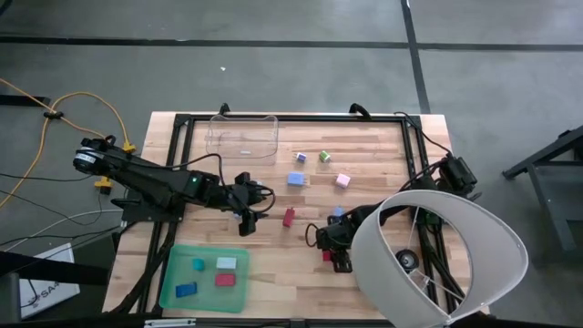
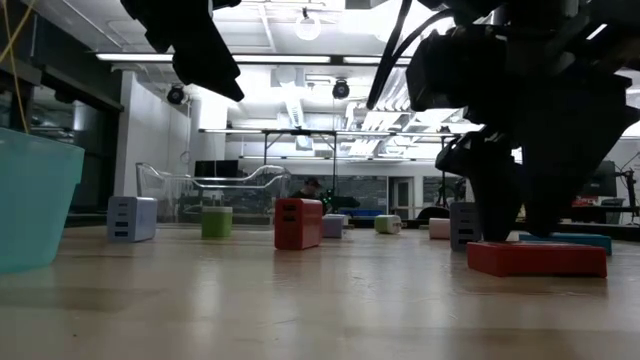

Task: Pick & Place Office items
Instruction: Put the red digital clock into the green bin

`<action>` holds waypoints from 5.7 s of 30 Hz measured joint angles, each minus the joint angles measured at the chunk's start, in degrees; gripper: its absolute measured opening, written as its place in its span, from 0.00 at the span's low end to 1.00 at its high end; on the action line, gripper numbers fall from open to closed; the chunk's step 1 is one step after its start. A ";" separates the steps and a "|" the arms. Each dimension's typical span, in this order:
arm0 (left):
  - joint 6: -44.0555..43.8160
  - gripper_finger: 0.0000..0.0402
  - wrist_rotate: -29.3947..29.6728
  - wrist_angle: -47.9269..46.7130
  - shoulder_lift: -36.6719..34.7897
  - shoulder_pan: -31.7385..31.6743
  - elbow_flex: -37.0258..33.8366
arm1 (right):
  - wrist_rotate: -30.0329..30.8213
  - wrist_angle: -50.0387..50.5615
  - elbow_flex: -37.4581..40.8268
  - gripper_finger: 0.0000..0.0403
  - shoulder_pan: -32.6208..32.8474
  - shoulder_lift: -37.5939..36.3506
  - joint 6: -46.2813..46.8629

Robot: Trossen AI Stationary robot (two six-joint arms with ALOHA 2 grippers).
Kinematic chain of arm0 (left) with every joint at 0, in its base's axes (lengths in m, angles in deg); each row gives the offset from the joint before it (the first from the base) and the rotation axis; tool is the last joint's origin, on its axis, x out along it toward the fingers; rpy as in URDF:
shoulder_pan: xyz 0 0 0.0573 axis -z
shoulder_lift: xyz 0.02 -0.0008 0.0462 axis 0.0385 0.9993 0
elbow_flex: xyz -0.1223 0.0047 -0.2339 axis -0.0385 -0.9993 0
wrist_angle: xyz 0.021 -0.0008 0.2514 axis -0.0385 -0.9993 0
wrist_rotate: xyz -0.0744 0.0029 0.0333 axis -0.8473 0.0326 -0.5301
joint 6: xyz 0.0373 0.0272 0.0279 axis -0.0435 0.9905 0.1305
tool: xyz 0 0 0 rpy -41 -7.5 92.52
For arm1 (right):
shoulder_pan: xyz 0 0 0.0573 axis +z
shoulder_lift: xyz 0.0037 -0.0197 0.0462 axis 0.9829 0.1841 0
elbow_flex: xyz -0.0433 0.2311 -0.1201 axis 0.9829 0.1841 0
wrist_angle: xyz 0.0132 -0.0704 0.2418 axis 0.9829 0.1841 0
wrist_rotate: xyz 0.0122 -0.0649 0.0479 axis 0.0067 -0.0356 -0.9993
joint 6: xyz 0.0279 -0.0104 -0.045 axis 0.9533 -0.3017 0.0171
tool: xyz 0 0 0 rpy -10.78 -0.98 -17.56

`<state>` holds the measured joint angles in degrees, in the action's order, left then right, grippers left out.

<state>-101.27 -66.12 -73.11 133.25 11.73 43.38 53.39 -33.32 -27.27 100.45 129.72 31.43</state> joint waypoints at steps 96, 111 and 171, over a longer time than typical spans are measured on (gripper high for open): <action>0.01 0.63 -0.02 0.42 0.00 0.00 -0.02 | 5.90 2.16 -0.02 0.48 2.62 2.71 -2.71; 0.02 0.63 -0.02 0.39 0.00 0.00 -0.02 | 5.54 2.22 0.01 0.38 2.45 2.47 -3.22; 0.01 0.63 -2.99 8.98 -0.02 0.22 -0.02 | -35.99 -42.18 0.00 0.36 -17.46 0.17 10.20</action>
<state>-101.26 -69.11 -64.13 133.23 11.95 43.35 17.40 -75.50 -27.27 82.98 129.89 41.63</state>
